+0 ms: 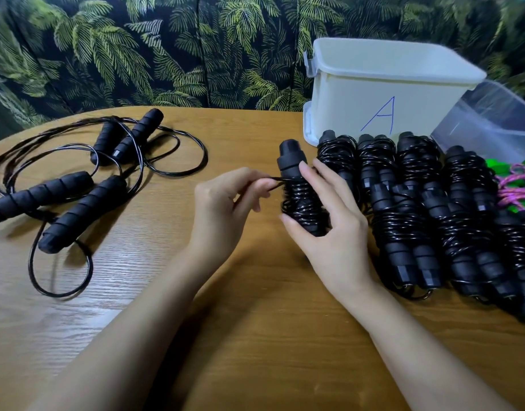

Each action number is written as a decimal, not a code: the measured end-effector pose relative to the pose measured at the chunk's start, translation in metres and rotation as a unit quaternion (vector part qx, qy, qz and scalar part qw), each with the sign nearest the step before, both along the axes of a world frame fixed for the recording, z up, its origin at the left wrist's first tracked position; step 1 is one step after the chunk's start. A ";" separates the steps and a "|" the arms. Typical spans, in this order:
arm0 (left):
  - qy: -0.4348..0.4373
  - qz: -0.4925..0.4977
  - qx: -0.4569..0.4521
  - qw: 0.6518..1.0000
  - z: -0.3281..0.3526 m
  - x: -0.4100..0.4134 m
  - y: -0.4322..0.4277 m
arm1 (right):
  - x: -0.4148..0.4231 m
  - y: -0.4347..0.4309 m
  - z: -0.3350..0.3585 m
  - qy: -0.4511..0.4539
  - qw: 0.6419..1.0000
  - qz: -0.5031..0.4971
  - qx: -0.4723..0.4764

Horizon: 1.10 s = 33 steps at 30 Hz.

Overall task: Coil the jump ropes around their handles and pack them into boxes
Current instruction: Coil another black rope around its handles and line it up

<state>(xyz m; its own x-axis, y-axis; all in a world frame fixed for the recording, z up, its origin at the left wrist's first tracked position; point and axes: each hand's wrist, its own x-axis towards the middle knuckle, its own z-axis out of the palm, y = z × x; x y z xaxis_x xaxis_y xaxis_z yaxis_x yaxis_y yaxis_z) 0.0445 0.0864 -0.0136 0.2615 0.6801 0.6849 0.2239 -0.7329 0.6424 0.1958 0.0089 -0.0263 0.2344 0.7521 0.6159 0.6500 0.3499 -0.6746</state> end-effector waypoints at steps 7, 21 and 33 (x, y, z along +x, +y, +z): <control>-0.029 -0.009 -0.090 0.996 0.003 0.000 0.003 | 0.001 -0.002 0.000 -0.204 0.978 -0.048 0.021; -0.097 -0.087 -0.386 0.913 0.022 -0.024 0.017 | 0.014 -0.001 -0.001 -0.365 0.926 0.077 0.051; -0.291 -0.120 -0.443 0.840 0.011 0.012 -0.007 | 0.004 -0.006 0.002 -0.275 0.959 -0.018 0.062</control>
<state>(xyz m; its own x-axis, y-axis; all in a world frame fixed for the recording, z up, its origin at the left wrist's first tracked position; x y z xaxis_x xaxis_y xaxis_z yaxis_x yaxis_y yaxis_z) 0.0568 0.0791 -0.0030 0.2603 0.9655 -0.0016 -0.4031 0.1101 0.9085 0.1994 0.0031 -0.0241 -0.1266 0.6619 0.7388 0.9088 0.3759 -0.1810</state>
